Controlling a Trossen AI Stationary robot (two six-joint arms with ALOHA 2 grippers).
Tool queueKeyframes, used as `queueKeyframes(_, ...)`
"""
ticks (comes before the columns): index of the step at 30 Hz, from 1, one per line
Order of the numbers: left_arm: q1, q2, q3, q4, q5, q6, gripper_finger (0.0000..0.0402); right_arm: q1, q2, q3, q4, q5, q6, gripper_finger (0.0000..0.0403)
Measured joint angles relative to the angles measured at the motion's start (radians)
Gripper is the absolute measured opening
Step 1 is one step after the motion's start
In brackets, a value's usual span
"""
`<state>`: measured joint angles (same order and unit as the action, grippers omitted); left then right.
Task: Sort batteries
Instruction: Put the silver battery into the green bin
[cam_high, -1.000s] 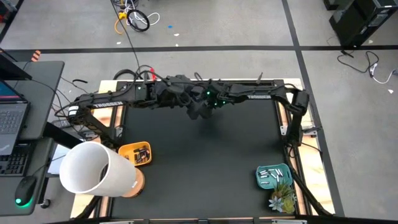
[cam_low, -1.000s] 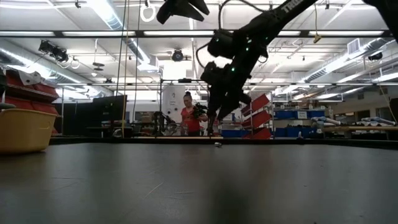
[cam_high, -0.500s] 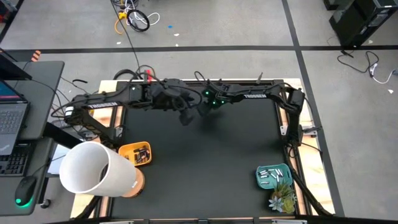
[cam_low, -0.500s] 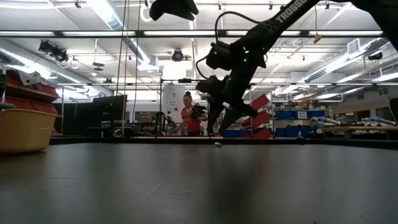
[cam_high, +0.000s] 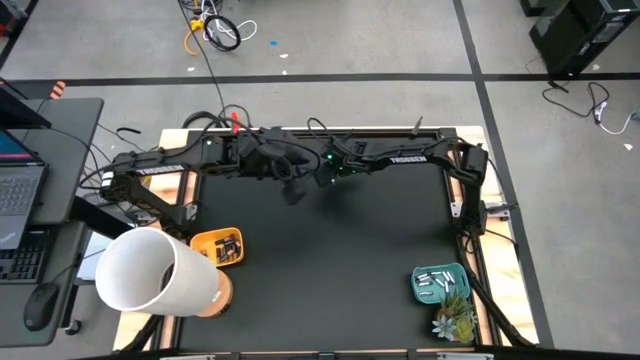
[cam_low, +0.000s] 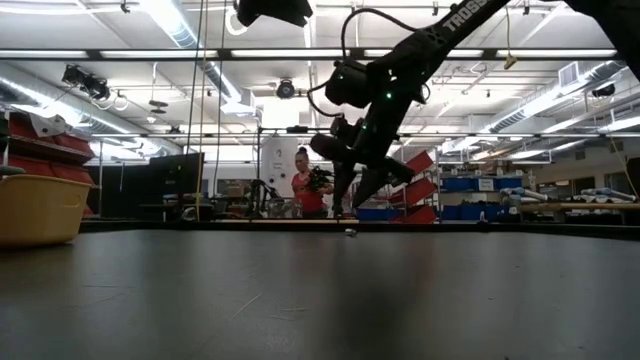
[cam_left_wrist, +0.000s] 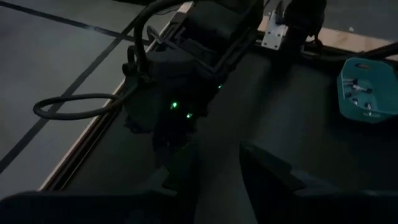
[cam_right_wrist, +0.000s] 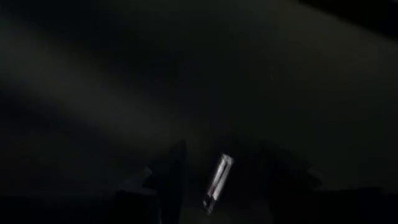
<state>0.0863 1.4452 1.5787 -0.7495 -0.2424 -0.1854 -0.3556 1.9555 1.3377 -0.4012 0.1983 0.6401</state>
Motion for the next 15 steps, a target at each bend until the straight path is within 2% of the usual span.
queueKeyframes(7,-0.009,-0.017,-0.038,-0.046,0.012,0.003,0.0128,0.016,0.063,-0.001,0.027,0.004,0.086,0.018)
queueKeyframes(15,-0.027,-0.107,-0.143,-0.027,0.019,-0.006,0.0128,0.027,0.099,0.001,0.001,0.014,0.136,0.018)
